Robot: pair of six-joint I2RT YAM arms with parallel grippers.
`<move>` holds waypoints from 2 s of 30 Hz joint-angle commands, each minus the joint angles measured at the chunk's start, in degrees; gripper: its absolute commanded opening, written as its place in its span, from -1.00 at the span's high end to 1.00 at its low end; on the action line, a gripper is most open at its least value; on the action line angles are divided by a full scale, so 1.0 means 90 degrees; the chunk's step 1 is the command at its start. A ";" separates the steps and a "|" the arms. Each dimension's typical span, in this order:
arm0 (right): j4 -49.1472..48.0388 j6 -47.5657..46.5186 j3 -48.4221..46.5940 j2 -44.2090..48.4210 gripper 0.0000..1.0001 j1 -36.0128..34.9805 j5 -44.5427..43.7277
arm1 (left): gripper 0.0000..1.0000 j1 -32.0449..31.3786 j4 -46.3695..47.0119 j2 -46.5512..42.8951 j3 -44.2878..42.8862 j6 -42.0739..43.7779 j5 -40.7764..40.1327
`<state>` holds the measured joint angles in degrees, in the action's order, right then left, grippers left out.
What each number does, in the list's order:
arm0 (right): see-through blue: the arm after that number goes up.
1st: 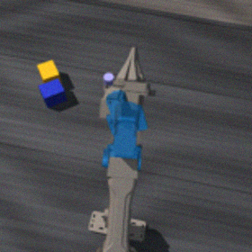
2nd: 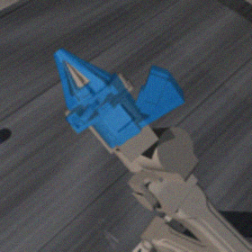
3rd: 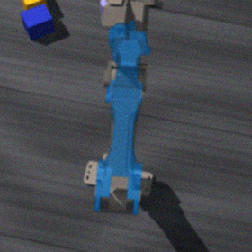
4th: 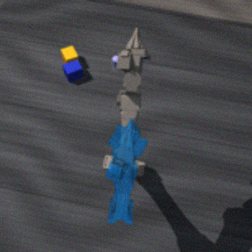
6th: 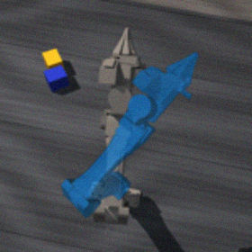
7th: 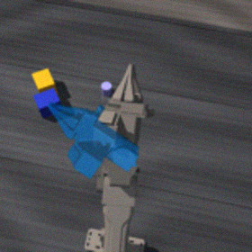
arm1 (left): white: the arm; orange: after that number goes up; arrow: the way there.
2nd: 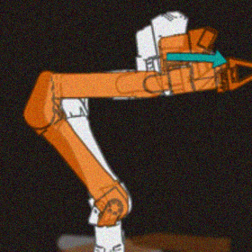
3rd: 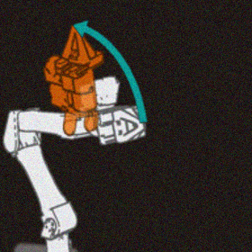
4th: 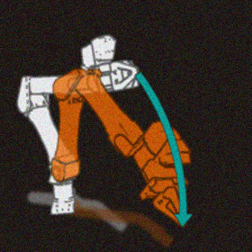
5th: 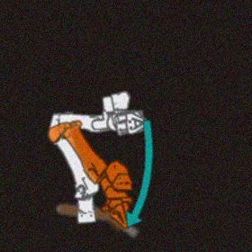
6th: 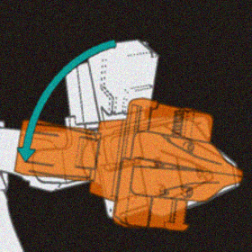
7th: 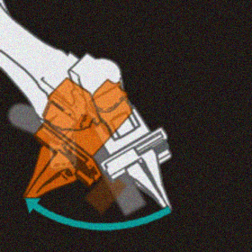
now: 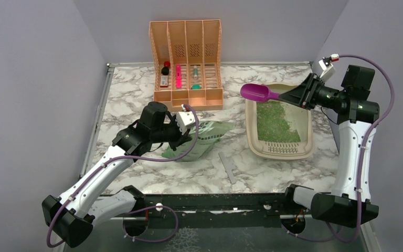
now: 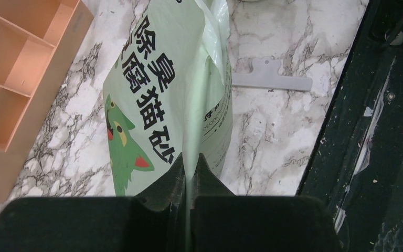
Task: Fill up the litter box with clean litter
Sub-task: 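Scoop the cat litter from the cat litter bag.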
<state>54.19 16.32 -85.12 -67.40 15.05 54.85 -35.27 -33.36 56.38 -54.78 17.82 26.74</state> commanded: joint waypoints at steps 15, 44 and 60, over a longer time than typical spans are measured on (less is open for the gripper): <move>0.0925 -0.0237 -0.0266 -0.0331 0.99 -0.1288 -0.0045 | 1.00 -0.0034 0.0418 -0.0007 -0.0349 0.0155 0.0157; 0.1062 -0.0193 0.0747 0.0130 0.99 -0.1971 -0.0559 | 1.00 -0.0037 0.0273 0.0160 -0.0497 0.0182 0.0083; 0.0526 0.0332 0.0676 -0.0199 0.99 -0.3006 -0.0900 | 1.00 -0.0037 0.0279 0.0167 -0.0534 0.0130 0.0147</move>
<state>61.56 16.84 -79.00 -67.70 -9.13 48.93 -35.27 -34.37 58.52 -56.58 19.33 25.47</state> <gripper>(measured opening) 0.315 0.021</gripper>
